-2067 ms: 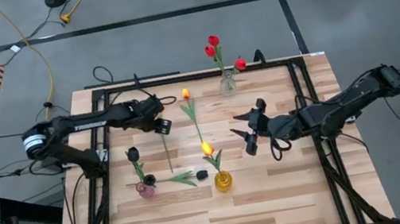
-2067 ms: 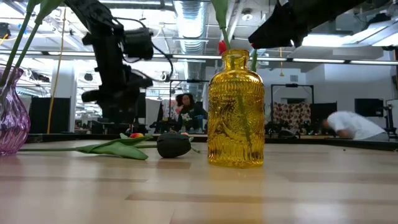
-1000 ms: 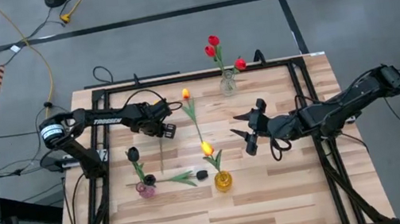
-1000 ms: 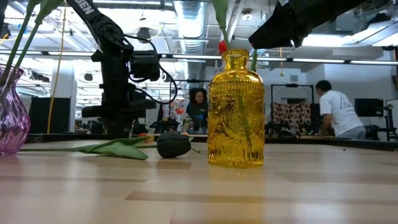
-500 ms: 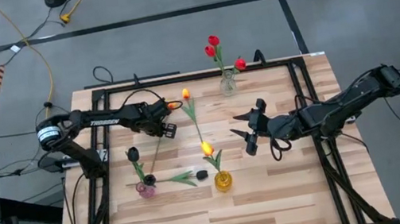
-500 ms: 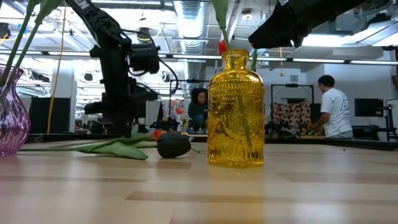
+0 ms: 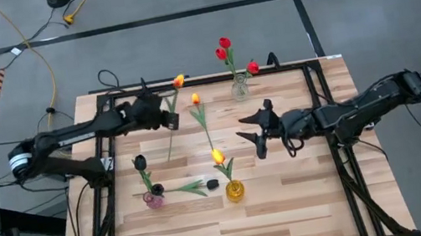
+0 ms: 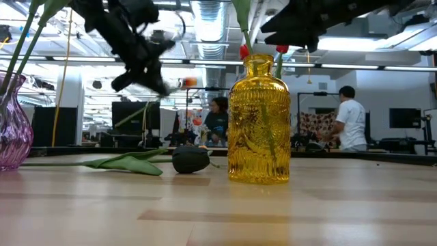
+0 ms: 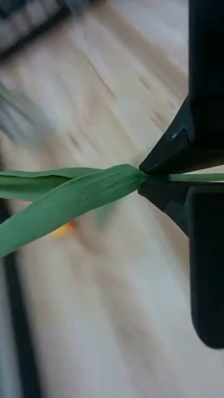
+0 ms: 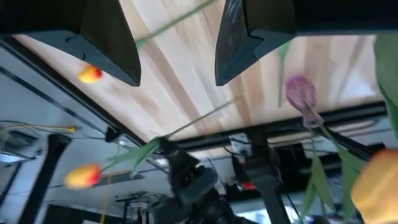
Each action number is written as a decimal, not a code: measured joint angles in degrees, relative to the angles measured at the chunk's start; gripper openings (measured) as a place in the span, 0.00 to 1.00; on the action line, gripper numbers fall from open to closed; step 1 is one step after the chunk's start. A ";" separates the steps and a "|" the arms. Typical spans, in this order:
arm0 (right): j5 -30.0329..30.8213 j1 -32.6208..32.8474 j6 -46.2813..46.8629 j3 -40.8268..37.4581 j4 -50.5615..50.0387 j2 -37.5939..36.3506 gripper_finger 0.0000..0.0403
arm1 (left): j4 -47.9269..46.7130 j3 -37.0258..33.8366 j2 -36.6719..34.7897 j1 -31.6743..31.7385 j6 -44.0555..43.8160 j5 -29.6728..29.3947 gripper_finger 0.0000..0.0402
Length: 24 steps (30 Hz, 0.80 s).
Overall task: Sort flowers into vase by color
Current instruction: Put the left yellow flower into the yellow vase
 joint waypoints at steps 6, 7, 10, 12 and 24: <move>-5.48 -3.65 -0.07 0.00 3.44 0.00 0.57 | 12.65 0.00 -4.26 -0.08 6.87 0.41 0.01; -6.63 -4.31 -0.05 0.00 4.08 0.00 0.57 | 14.76 0.00 -4.40 -0.08 8.06 0.43 0.01; -10.88 -6.71 -0.07 0.00 6.08 0.00 0.57 | 21.41 0.00 -4.17 -0.31 11.31 0.82 0.01; -14.01 -8.51 -0.09 0.00 7.93 0.00 0.56 | 24.75 0.00 -4.09 -0.44 13.23 2.18 0.01; -25.45 -17.17 -3.27 0.16 17.96 -0.02 0.56 | 34.85 0.00 -3.39 -4.40 19.70 3.31 0.00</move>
